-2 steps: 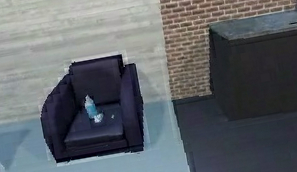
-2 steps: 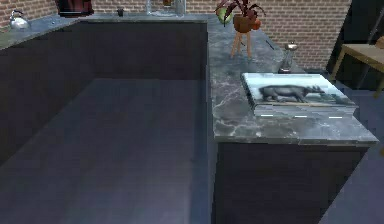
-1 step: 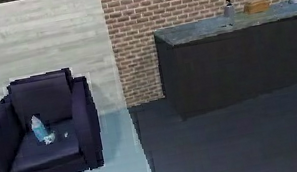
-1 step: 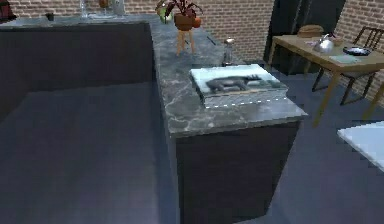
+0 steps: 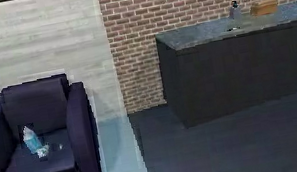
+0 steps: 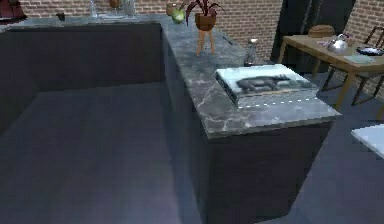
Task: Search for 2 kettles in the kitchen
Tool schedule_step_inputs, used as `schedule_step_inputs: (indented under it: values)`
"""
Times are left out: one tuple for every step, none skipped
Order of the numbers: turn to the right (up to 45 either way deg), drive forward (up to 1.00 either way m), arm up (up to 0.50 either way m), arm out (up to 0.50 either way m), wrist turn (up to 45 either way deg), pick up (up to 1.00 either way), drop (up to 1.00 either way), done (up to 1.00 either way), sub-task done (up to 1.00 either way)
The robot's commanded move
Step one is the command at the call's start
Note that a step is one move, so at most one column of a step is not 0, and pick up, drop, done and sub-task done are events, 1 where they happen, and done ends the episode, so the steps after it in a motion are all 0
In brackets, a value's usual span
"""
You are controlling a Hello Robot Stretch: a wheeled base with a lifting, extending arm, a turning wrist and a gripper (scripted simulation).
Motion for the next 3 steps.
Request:
schedule_step_inputs:
  values:
    - [30.0,0.0,0.0,0.0,0.0,0.0,0.0,0.0,0.0]
    - [0.0,0.5,0.0,0.0,0.0,0.0,0.0,0.0,0.0]
    - [24.0,0.0,0.0,0.0,0.0,0.0,0.0,0.0,0.0]
